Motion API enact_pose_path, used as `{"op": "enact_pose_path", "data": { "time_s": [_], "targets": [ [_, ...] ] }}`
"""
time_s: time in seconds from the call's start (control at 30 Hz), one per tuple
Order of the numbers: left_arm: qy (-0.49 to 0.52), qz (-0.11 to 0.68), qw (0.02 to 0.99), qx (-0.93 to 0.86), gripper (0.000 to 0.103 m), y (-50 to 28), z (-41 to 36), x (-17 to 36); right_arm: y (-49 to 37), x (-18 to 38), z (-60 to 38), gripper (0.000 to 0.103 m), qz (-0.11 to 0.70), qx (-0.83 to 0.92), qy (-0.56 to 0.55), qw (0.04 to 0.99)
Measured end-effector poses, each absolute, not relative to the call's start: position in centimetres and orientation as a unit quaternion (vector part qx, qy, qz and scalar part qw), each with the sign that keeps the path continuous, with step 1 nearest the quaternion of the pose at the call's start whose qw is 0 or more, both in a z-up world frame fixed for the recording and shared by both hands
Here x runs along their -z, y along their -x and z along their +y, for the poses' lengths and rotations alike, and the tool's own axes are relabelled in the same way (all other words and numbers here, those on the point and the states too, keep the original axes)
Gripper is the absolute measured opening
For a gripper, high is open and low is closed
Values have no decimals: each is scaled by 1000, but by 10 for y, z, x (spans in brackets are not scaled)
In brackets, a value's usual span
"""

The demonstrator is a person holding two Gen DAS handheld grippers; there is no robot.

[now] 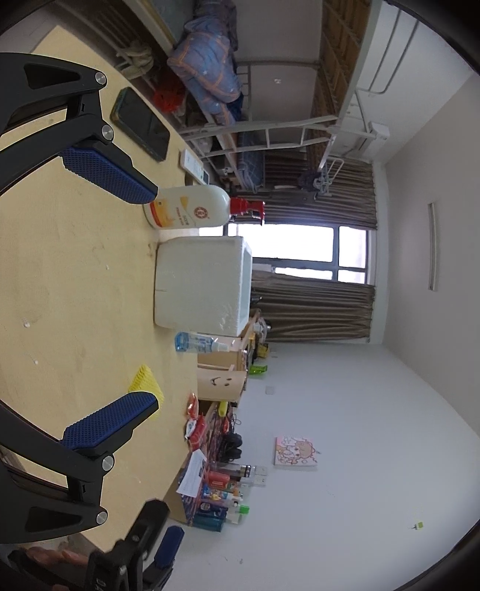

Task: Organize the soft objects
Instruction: 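Move both tools back toward the yellow sponge on the table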

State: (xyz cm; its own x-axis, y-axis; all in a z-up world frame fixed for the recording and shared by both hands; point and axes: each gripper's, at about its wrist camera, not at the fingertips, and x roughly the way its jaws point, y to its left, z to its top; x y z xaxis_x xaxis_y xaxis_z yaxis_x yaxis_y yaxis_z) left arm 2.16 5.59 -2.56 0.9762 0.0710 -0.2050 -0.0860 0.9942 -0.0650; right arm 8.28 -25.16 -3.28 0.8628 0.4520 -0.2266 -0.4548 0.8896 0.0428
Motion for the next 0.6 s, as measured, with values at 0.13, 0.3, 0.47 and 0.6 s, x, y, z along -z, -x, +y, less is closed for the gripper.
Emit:
{"op": "enact_pose_path", "data": {
  "time_s": [0.13,0.3,0.47,0.6],
  "targets": [
    [42,111,992,-32,102,-21,55,36,-86,43,-255,103,125,-229,1,965],
    [25,113,993,-21,102,-23,45,43,-99,53,-259,103,145,-223,3,964],
    [22,123,992,-1,102,-30,37,47,-110,60,-266,103,161,-211,5,964],
    [21,130,991,5,102,-38,32,49,-116,65,-270,103,173,-211,12,962]
  ]
}}
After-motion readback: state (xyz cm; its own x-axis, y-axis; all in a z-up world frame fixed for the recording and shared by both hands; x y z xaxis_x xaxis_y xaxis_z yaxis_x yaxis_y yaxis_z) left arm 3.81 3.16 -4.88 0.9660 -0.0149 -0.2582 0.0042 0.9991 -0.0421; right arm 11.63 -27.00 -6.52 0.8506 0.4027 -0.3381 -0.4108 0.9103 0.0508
